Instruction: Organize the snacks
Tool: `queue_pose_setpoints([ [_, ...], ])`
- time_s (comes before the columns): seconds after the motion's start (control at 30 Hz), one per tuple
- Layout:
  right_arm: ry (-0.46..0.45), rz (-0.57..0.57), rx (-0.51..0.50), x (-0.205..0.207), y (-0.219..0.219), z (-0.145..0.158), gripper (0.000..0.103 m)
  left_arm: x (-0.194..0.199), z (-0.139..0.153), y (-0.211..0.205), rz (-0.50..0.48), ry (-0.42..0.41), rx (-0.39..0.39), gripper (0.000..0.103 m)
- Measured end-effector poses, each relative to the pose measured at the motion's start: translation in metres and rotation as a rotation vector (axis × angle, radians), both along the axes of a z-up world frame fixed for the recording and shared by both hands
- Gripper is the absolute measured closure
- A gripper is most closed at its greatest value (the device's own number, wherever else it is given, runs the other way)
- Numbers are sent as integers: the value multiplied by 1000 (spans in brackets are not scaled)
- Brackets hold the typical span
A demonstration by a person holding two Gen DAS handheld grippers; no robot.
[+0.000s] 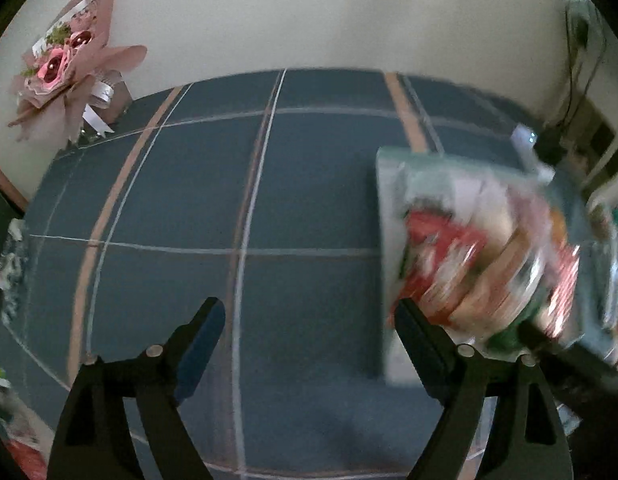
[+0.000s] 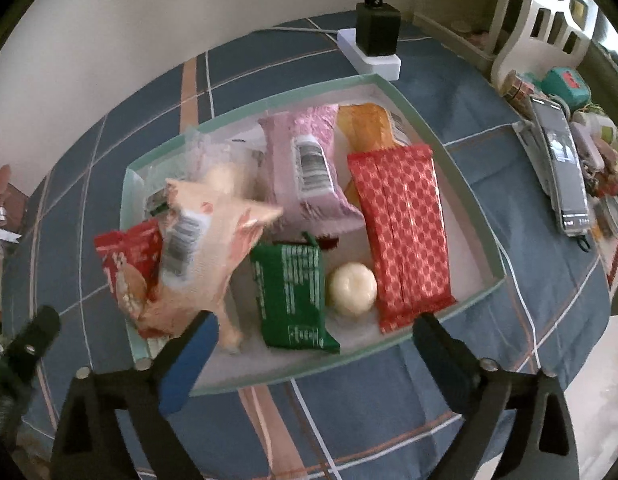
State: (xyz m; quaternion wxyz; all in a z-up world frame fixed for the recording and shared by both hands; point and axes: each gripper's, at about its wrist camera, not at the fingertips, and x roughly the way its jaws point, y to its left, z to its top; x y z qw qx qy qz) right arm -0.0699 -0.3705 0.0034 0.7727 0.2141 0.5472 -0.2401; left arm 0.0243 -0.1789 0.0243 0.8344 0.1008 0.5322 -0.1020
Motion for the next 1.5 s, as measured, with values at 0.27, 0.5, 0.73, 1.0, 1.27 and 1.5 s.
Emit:
queue_pose_setpoints([
  [0.27,-23,58,-21,-19,26,5,0,-28,-4,11,-40,-36,101,16],
  [0.5,-59,64,-39,-29,36,14,0,-37,6,15,-43,-69,105,16],
  [0.73,-80,73,-53,-29,40,20,0,-36,10,15,-48,-62,83,16],
  [1.0,-84,103,-72,-23,46,23,0,-31,9,21,-19,-43,62,16],
  [1.27,-84,126,-87,-19,51,23,0,-27,8,27,6,-28,59,16],
  [1.5,-81,142,-89,-17,53,23,0,-25,6,29,26,-19,71,16],
])
